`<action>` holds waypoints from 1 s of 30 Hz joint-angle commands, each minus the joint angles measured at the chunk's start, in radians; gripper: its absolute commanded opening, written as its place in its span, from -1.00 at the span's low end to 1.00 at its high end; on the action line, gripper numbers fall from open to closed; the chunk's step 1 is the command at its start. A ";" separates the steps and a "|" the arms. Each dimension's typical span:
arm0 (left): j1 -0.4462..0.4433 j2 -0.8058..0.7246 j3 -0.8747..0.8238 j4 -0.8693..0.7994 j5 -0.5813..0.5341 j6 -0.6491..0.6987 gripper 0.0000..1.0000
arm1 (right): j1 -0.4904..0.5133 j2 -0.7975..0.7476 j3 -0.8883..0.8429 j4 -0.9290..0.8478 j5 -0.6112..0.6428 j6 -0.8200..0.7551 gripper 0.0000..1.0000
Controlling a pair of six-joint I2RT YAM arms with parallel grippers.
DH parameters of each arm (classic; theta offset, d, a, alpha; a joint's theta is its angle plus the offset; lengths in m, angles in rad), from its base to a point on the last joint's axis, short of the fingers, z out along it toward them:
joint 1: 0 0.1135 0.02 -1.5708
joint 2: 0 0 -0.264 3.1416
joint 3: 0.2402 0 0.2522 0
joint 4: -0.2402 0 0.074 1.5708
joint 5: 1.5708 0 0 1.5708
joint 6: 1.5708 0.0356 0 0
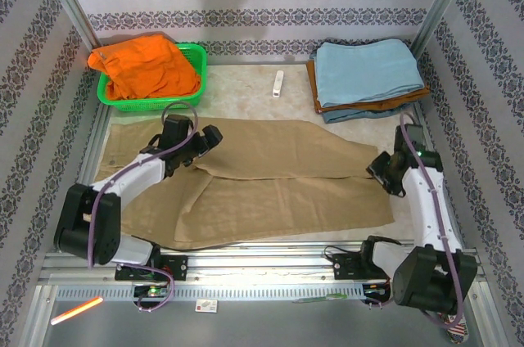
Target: Fold and stack the trousers
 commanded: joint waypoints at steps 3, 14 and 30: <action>0.035 0.140 0.095 -0.071 -0.097 0.058 0.93 | -0.050 0.336 0.168 0.117 0.060 -0.134 0.29; 0.080 0.207 0.048 0.001 0.002 -0.009 0.88 | -0.052 0.773 0.479 0.028 -0.078 -0.186 0.02; 0.080 0.146 0.003 -0.001 0.015 0.014 0.88 | -0.053 0.761 0.434 0.004 0.040 -0.172 0.05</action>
